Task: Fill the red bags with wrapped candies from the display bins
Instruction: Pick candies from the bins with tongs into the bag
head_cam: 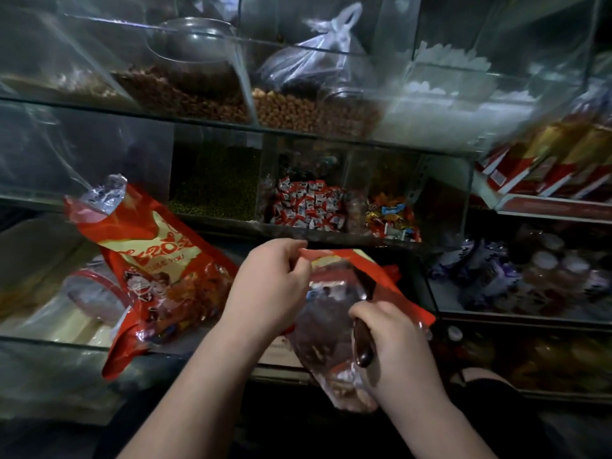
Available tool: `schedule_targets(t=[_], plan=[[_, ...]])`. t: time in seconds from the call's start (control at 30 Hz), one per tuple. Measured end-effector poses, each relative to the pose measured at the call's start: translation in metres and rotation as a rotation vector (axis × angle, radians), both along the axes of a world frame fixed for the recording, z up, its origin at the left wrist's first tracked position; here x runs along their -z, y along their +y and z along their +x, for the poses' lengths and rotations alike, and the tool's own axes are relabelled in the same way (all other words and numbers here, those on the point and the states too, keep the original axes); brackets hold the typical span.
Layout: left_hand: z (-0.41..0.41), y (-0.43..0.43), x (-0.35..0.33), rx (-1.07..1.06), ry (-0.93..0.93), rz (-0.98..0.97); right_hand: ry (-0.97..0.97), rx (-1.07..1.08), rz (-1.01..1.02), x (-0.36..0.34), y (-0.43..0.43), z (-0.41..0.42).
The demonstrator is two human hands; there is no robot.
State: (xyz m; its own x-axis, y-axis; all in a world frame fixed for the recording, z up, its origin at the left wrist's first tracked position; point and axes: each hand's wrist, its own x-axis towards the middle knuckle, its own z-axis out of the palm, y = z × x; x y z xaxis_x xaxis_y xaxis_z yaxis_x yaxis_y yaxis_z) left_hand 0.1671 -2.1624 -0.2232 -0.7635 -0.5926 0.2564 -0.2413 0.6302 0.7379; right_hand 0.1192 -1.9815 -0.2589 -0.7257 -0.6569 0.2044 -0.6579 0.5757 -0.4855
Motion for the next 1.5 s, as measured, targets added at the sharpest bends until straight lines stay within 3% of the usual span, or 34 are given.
schedule_targets(t=[0.07, 0.33, 0.47, 0.53, 0.63, 0.9, 1.03, 1.13, 1.33, 1.5], plan=[[-0.001, 0.0, 0.002, -0.049, 0.001, -0.001, -0.008, 0.018, 0.051, 0.002, 0.0, 0.0], [-0.002, 0.0, 0.006, -0.113, 0.015, -0.012, -0.152, -0.148, -0.106, 0.01, -0.005, -0.004], [-0.002, 0.0, 0.011, -0.138, 0.038, 0.003, -0.088, -0.271, -0.072, 0.007, -0.001, 0.001], [-0.003, 0.001, 0.013, -0.146, 0.053, 0.007, -0.129, -0.207, -0.038, 0.009, 0.0, 0.003], [-0.006, 0.003, 0.013, -0.144, 0.059, 0.021, -0.006, -0.079, 0.12, 0.013, -0.004, -0.002], [-0.016, 0.017, 0.015, -0.06, 0.034, -0.022, 0.041, -0.026, 0.261, 0.026, -0.025, -0.021], [-0.018, 0.015, 0.02, -0.06, 0.034, -0.014, -0.183, -0.144, 0.039, 0.019, -0.018, -0.015], [-0.017, 0.011, 0.022, -0.075, 0.039, -0.015, -0.212, -0.171, -0.146, 0.012, -0.013, -0.008], [-0.015, 0.008, 0.021, -0.092, 0.039, -0.004, 0.057, -0.002, 0.226, 0.034, -0.012, -0.014], [-0.019, 0.016, 0.019, -0.05, 0.027, -0.003, -0.009, -0.005, 0.271, 0.046, -0.016, -0.024]])
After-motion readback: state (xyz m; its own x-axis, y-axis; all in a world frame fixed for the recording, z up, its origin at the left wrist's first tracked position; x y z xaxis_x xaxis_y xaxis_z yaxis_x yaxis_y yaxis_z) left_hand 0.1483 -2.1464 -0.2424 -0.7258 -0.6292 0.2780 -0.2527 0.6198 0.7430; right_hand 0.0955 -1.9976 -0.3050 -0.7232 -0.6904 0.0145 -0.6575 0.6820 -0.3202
